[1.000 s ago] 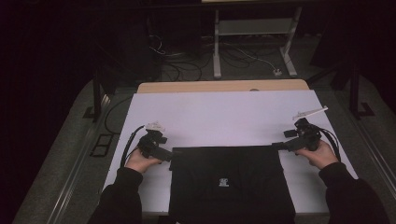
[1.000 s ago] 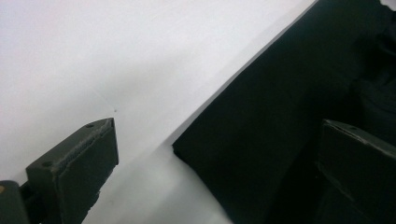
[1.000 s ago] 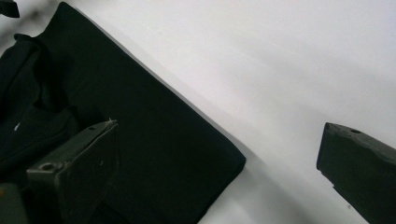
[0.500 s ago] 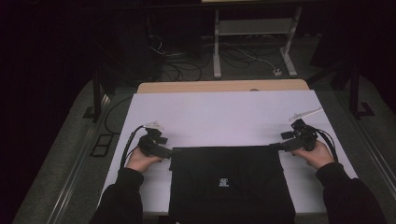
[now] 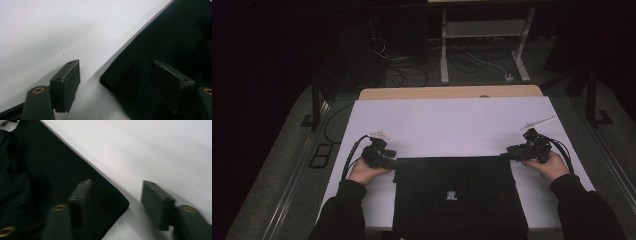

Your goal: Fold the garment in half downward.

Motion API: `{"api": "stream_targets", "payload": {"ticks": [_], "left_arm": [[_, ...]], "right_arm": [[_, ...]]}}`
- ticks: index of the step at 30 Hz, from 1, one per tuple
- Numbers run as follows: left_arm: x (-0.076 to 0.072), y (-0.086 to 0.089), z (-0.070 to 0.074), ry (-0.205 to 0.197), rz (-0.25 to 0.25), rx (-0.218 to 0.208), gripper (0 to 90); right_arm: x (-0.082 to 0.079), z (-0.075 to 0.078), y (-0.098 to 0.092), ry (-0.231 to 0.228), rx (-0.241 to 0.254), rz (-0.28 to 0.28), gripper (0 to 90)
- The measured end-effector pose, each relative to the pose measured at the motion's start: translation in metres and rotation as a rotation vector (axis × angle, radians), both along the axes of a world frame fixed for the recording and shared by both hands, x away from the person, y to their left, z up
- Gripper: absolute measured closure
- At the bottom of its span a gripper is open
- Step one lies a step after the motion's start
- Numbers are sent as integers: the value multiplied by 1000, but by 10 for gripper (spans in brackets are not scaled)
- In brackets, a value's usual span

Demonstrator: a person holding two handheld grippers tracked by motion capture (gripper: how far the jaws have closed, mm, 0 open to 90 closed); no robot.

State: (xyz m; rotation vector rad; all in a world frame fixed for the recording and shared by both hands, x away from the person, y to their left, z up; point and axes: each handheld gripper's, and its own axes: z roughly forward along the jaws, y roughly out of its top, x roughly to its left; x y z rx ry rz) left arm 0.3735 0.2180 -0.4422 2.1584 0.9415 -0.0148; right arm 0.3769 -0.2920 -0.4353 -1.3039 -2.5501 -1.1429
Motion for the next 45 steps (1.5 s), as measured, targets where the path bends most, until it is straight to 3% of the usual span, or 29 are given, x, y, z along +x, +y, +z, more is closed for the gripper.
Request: {"api": "stream_targets", "payload": {"ticks": [8,15,18,23,27,31,36,39,45], "left_arm": [[1,-2,0,-21,1,19,434],[-1,-7,1,-29,-50,47,584],[-2,-8,0,-40,-46,60,665],[-3,-10,3,-21,-29,89,842],[-5,-14,6,-30,-20,119,866],[-6,-15,10,-39,-2,124,871],[-11,-18,17,-131,-18,197,876],[-12,-19,21,-176,9,199,879],[-8,-18,22,-196,52,217,879]], "right_arm": [[0,-2,2,9,-15,2,543],[1,-5,3,27,-21,4,662],[2,-6,2,38,-17,5,708],[4,-9,1,102,34,-1,786],[5,-10,1,130,35,-27,859],[2,-7,4,109,4,-32,870],[0,-5,8,74,-42,-39,874],[-2,-3,12,44,-70,-53,875],[-1,1,17,-10,-96,-97,875]]}}
